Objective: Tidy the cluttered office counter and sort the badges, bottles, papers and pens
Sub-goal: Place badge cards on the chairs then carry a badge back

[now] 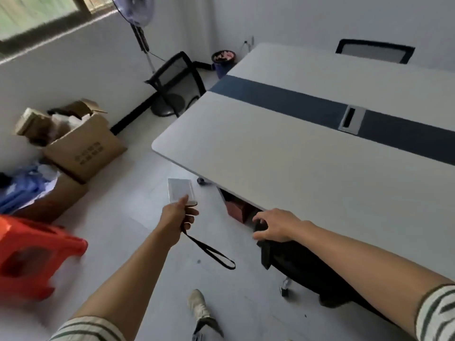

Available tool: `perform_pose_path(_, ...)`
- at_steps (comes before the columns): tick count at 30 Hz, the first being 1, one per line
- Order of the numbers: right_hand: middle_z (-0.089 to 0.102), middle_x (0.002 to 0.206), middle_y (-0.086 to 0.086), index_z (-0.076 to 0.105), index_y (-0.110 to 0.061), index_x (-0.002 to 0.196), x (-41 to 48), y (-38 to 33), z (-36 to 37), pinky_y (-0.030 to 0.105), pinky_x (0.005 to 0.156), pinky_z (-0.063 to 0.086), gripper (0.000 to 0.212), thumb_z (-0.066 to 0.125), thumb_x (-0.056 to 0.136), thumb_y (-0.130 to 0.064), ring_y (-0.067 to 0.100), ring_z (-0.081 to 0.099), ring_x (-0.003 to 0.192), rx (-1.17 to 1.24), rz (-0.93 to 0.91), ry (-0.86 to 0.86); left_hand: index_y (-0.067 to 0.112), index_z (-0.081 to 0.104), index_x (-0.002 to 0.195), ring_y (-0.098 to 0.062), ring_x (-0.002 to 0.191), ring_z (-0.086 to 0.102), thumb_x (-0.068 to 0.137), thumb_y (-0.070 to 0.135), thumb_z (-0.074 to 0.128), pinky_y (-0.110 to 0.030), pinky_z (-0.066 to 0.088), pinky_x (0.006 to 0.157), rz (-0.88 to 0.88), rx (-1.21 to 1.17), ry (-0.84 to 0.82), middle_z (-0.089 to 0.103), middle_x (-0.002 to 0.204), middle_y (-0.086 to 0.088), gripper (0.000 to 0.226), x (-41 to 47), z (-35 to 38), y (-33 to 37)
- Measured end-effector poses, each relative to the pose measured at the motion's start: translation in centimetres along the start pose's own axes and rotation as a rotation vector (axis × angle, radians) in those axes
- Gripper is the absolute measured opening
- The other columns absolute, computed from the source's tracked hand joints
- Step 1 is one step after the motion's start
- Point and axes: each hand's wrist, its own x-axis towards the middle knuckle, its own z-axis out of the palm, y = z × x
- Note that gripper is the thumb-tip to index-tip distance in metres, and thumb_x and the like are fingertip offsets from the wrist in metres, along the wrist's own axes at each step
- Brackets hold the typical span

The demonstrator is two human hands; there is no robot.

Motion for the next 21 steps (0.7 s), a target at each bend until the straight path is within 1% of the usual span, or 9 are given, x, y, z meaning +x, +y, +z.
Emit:
perform_pose_path(3, 0.060, 0.120, -0.009, 0.053, -0.032, 0.129, 5.3, -5.8, -2.5, 0.032, 0.091, 0.044, 0.058, 0.058, 0.081, -0.064, 0.016, 0.055, 0.113, -0.031, -0.065, 0.007, 0.004, 0.066, 0.094, -0.013, 0.045, 0.037, 0.098, 0.038, 0.048, -0.019, 0.025, 0.036, 0.010, -0.064, 0.053, 0.055, 0.062, -0.006, 0.039, 2.4, -7.0, 2.1)
perform_pose_path(6, 0.062, 0.120, -0.008, 0.053, -0.033, 0.130, 11.5, -12.0, -4.4, 0.030, 0.087, 0.044, 0.059, 0.057, 0.081, -0.065, 0.015, 0.057, 0.109, -0.029, -0.085, 0.028, 0.007, 0.065, 0.093, -0.010, 0.037, 0.031, 0.098, 0.040, 0.048, -0.017, 0.021, 0.035, 0.018, -0.146, 0.076, 0.046, 0.056, -0.003, 0.038, 5.3, -14.1, 4.7)
perform_pose_path(11, 0.061, 0.122, -0.005, 0.053, -0.030, 0.132, 19.7, -22.5, -8.6, 0.032, 0.092, 0.047, 0.057, 0.058, 0.084, -0.062, 0.015, 0.057, 0.107, 0.023, -0.102, 0.044, 0.005, 0.064, 0.097, -0.010, 0.035, 0.027, 0.097, 0.042, 0.050, -0.015, 0.021, 0.033, 0.046, -0.201, 0.068, 0.042, 0.054, -0.004, 0.039, 9.7, -24.5, 10.0)
perform_pose_path(15, 0.064, 0.119, -0.007, 0.056, -0.031, 0.128, 24.8, -28.0, -11.2, 0.032, 0.089, 0.048, 0.054, 0.057, 0.084, -0.062, 0.014, 0.058, 0.103, 0.055, -0.122, 0.067, 0.005, 0.062, 0.095, -0.008, 0.033, 0.026, 0.098, 0.037, 0.049, -0.015, 0.018, 0.033, 0.045, -0.211, 0.065, 0.041, 0.053, -0.003, 0.035, 13.0, -29.5, 14.2)
perform_pose_path(17, 0.065, 0.116, -0.007, 0.058, -0.030, 0.125, 27.7, -29.7, -12.4, 0.032, 0.088, 0.049, 0.051, 0.058, 0.084, -0.061, 0.013, 0.059, 0.101, 0.060, -0.118, 0.068, 0.006, 0.061, 0.091, -0.008, 0.032, 0.026, 0.099, 0.034, 0.047, -0.015, 0.017, 0.033, 0.048, -0.224, 0.062, 0.041, 0.054, -0.004, 0.033, 15.3, -31.1, 15.9)
perform_pose_path(20, 0.066, 0.114, -0.007, 0.058, -0.028, 0.125, 32.0, -30.9, -14.3, 0.029, 0.083, 0.048, 0.052, 0.060, 0.083, -0.060, 0.013, 0.059, 0.098, 0.083, -0.080, 0.081, 0.005, 0.060, 0.089, -0.009, 0.032, 0.026, 0.100, 0.032, 0.047, -0.014, 0.016, 0.034, 0.044, -0.231, 0.040, 0.042, 0.052, -0.004, 0.031, 19.3, -32.4, 18.1)
perform_pose_path(21, 0.065, 0.115, -0.007, 0.058, -0.028, 0.126, 33.5, -31.1, -14.9, 0.030, 0.084, 0.048, 0.053, 0.061, 0.083, -0.059, 0.013, 0.059, 0.100, 0.082, -0.068, 0.082, 0.005, 0.060, 0.088, -0.009, 0.032, 0.026, 0.100, 0.032, 0.048, -0.014, 0.016, 0.035, 0.043, -0.229, 0.030, 0.042, 0.051, -0.004, 0.031, 20.6, -32.6, 18.9)
